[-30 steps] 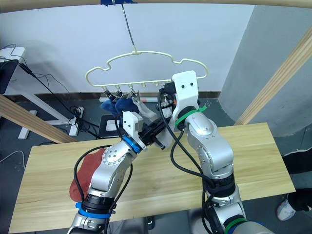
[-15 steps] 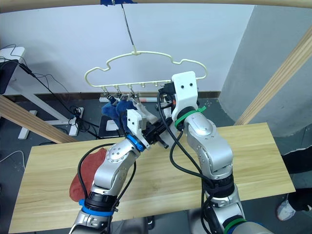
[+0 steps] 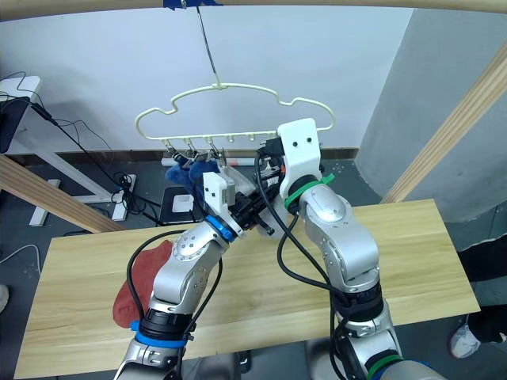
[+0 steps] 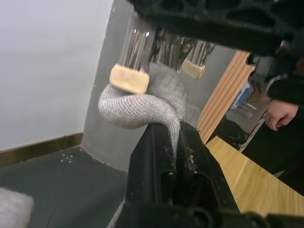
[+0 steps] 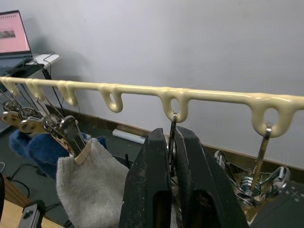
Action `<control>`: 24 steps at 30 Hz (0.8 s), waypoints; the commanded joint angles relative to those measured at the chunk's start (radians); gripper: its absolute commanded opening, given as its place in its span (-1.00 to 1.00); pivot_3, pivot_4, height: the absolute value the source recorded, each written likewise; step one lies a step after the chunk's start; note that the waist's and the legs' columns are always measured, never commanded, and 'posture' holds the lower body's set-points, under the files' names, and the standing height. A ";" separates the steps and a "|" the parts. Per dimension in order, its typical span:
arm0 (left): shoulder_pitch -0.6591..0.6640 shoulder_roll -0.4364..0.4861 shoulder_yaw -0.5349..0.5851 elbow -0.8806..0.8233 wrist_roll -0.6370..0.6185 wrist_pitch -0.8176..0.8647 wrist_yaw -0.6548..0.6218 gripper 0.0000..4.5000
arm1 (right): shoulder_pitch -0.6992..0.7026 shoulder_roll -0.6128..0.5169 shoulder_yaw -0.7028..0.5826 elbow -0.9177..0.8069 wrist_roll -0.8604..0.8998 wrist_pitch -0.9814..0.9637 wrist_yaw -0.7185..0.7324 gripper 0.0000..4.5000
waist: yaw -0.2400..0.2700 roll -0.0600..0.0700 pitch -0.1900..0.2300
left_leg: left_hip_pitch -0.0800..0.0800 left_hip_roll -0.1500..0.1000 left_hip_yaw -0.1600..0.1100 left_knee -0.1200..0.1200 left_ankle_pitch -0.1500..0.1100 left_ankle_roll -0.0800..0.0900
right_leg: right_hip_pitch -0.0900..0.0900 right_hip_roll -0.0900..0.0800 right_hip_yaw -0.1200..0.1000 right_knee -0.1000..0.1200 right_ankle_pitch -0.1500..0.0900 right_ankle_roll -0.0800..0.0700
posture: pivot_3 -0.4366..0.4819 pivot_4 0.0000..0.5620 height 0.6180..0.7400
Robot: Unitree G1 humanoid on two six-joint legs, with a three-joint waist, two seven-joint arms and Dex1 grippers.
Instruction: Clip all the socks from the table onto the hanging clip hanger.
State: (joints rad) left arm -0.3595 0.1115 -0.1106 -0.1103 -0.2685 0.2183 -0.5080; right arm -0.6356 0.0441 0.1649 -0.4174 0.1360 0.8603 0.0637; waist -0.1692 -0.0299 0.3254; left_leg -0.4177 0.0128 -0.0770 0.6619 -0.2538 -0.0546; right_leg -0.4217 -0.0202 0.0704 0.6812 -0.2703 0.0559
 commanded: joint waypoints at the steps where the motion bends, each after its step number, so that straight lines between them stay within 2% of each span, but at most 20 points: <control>1: -0.010 -0.007 -0.004 -0.043 -0.010 -0.005 0.003 -0.99 | 0.009 0.010 0.007 -0.059 0.003 -0.035 0.002 -1.00 | 0.000 0.000 0.000 | 0.000 0.000 0.000 0.000 0.000 0.000 | 0.000 0.000 0.000 0.000 0.000 0.000 | -0.60 0.03 1.00; 4: -0.008 -0.004 -0.007 -0.041 -0.007 -0.006 0.002 -1.00 | 0.013 0.006 0.003 -0.074 0.018 -0.020 0.013 -0.62 | 0.000 0.000 0.000 | 0.000 0.000 0.000 0.000 0.000 0.000 | 0.000 0.000 0.000 0.000 0.000 0.000 | -0.60 0.03 1.00; 8: -0.003 0.012 -0.015 -0.034 0.027 -0.036 0.004 -1.00 | 0.023 -0.024 -0.014 -0.116 0.049 0.011 0.054 0.05 | 0.000 0.000 0.000 | 0.000 0.000 0.000 0.000 0.000 0.000 | 0.000 0.000 0.000 0.000 0.000 0.000 | -0.61 0.03 1.00; 10: 0.003 0.021 -0.015 -0.031 0.029 -0.037 -0.002 -1.00 | 0.031 -0.049 -0.029 -0.150 0.077 0.032 0.085 0.05 | 0.001 0.000 0.000 | 0.000 0.000 0.000 0.000 0.000 0.000 | 0.000 0.000 0.000 0.000 0.000 0.000 | -0.61 0.04 1.00; 13: 0.008 0.036 -0.015 -0.033 0.016 -0.026 -0.022 -0.67 | 0.044 -0.086 -0.047 -0.205 0.127 0.074 0.127 0.07 | 0.001 0.000 0.000 | 0.000 0.000 0.000 0.000 0.000 0.000 | 0.000 0.000 0.000 0.000 0.000 0.000 | -0.62 0.04 1.00; 24: 0.036 0.103 -0.031 -0.030 0.042 -0.071 -0.076 0.78 | 0.144 -0.318 -0.056 -0.366 0.245 0.049 0.312 0.07 | 0.001 0.000 0.000 | 0.000 -0.001 0.000 0.000 0.000 0.000 | 0.000 0.001 0.000 0.000 0.000 0.000 | -0.63 0.03 1.00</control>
State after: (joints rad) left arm -0.3379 0.2002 -0.1288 -0.1091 -0.2327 0.1711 -0.5620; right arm -0.5097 -0.2528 0.1184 -0.7143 0.3610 0.9435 0.3469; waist -0.1682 -0.0300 0.3254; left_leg -0.4175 0.0120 -0.0771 0.6622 -0.2538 -0.0546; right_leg -0.4212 -0.0196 0.0700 0.6810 -0.2703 0.0560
